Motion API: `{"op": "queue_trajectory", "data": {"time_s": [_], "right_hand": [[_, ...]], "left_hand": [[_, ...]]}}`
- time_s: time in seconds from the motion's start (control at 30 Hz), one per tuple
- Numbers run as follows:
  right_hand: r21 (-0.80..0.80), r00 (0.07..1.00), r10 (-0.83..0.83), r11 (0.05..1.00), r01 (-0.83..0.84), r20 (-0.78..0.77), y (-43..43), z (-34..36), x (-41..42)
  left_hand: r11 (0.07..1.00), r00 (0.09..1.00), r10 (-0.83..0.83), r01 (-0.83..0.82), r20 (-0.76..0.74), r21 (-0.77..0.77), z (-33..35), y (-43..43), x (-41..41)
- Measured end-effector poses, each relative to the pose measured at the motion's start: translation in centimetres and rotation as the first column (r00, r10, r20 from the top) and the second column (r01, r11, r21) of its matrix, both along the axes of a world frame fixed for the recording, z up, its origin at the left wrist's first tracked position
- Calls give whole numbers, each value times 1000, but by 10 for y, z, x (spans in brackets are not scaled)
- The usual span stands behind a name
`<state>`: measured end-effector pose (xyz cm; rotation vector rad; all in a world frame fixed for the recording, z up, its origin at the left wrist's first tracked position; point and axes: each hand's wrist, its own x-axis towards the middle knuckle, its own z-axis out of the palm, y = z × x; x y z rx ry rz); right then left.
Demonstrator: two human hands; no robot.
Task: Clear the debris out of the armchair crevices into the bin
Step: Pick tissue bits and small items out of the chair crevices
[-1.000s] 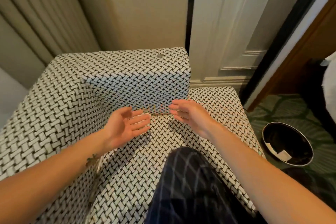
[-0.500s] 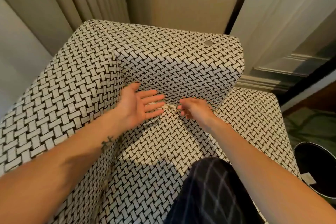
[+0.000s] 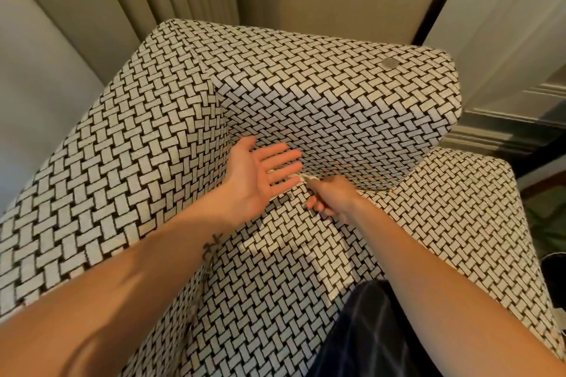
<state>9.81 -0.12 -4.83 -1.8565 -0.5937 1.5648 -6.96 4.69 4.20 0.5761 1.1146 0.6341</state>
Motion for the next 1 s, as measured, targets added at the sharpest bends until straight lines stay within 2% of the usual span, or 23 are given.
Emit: {"op": "queue_trajectory", "data": {"time_s": [0.2,0.37,0.5,0.63,0.73,0.9,1.0], "right_hand": [[-112,998,-69,991,69,4,21,-10,5],[-141,988,-153,978,156,30,26,-14,2],[-103,976,-211,971,216,59,23,-18,1],[31,960,-243,970,241,142,18,-25,-6],[73,964,-221,974,213,150,17,-28,-6],[-44,976,-41,998,51,215,25,-21,-2],[-59,976,-25,998,39,215,26,-21,-1]], "left_hand": [[1000,1000,25,-25,19,-8,-1,1,4],[1000,1000,21,-21,19,-11,-1,1,4],[1000,1000,18,-18,18,-9,0,2,4],[1000,1000,14,-14,13,-7,0,0,5],[1000,1000,16,-16,9,-7,2,0,5],[999,1000,28,-28,6,-21,3,-2,6],[999,999,36,-36,2,-19,3,-1,5]]}}
